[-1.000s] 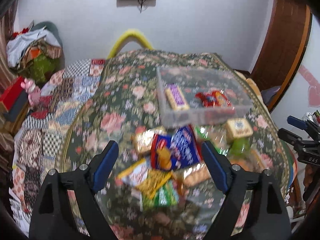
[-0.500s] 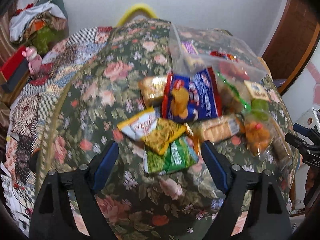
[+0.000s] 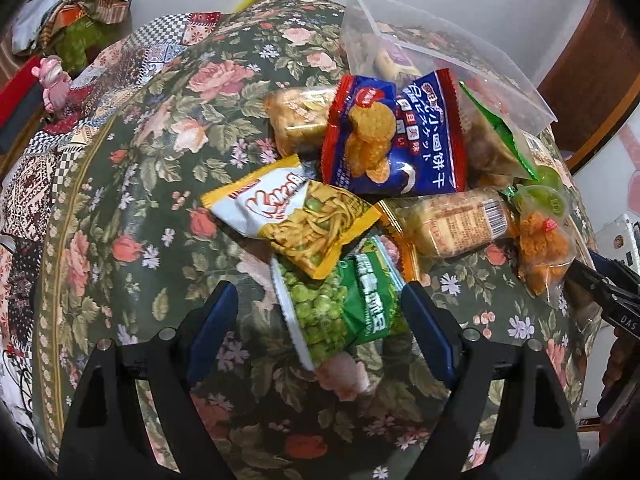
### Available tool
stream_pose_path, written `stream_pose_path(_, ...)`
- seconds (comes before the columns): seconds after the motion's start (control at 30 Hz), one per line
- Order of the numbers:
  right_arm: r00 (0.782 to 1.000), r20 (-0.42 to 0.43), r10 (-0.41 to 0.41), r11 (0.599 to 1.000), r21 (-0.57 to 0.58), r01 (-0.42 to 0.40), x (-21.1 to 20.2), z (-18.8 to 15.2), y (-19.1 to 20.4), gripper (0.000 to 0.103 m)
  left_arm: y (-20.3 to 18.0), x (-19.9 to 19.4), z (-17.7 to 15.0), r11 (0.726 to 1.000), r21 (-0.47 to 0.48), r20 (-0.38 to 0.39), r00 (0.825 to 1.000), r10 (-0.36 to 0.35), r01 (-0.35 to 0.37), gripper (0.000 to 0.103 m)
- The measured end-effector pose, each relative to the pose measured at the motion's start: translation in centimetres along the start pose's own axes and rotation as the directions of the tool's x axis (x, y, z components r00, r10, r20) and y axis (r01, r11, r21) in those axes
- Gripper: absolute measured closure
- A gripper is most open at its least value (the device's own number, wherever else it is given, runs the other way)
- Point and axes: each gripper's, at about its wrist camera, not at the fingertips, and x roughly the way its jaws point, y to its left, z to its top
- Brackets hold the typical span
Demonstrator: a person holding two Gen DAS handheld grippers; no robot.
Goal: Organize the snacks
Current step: 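Grasp the green pea bag with the left tool while the right tool grasps the brown bread roll, then lift both snacks over the clear box and release them inside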
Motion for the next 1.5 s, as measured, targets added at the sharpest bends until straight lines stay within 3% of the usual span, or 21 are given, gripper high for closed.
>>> stream_pose_path(0.13,0.999,-0.008,0.033,0.999,0.005,-0.033,0.3,0.0,0.3,0.063,-1.0,0.3,-0.2,1.0,0.028,0.013,1.0,0.01,-0.011,0.035)
stream_pose_path(0.5,0.999,0.013,0.039,0.999,0.021,-0.04,-0.2,0.0,-0.1,0.068,-0.6,-1.1,-0.9,1.0,0.022,0.038,0.999,-0.014,0.013,0.069)
stream_pose_path(0.6,0.999,0.022,0.035,0.999,0.022,-0.036,-0.5,0.0,-0.3,0.069,-0.6,-1.6,-1.1,0.999,0.009,0.029,0.998,-0.052,0.052,0.07)
stream_pose_path(0.9,0.999,0.049,0.02,0.999,0.033,-0.021,-1.9,-0.4,-1.1,0.07,-2.7,-3.7,-1.7,0.998,0.068,0.08,0.997,-0.014,0.009,0.076)
stream_pose_path(0.93,0.998,0.054,0.018,0.999,0.035,-0.02,-2.1,-0.3,-1.1,0.07,-2.8,-4.1,-1.6,0.997,0.071,0.091,0.996,-0.014,0.007,0.081)
stream_pose_path(1.5,0.982,0.185,0.029,0.999,0.025,-0.034,-6.0,2.6,-1.2,0.07,-4.2,-8.6,1.3,0.995,0.094,0.214,0.976,-0.036,0.017,0.082)
